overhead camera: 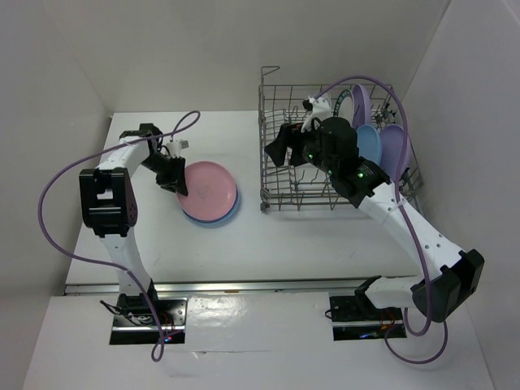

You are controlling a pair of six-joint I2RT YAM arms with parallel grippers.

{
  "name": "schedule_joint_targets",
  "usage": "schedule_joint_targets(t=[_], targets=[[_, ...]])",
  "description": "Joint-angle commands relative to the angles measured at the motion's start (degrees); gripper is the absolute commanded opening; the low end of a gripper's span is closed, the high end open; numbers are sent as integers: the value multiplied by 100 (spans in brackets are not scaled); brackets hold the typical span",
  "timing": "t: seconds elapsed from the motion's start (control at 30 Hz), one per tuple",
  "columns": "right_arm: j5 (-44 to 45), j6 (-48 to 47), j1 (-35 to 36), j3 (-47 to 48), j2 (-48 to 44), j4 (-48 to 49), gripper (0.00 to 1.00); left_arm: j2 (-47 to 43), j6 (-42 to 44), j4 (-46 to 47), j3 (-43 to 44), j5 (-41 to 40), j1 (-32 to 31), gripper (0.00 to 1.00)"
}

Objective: Unload the plates from the dish rack

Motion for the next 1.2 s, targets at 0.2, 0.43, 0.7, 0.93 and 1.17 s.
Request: schedule_joint_targets(t=[0.2,0.43,0.7,0.93,1.17], targets=[[-128,-104,34,276,-109,-38,80,89,126,-153,340,-913,-54,78],[-181,-157,34,276,-162,-125,80,-139,240,-206,455,-1255,-221,80],[2146,-112,-1051,2197,705,-3266,86,-281,293,-56,403,-1398,-449,81],[1788,-623,-2997,1937,874,-2991,85,-272,293,128,236,-1528,-449,81],[1920,-737,-3508,1612,1568,-2719,86,-271,293,207,113,-1424,-449,81]])
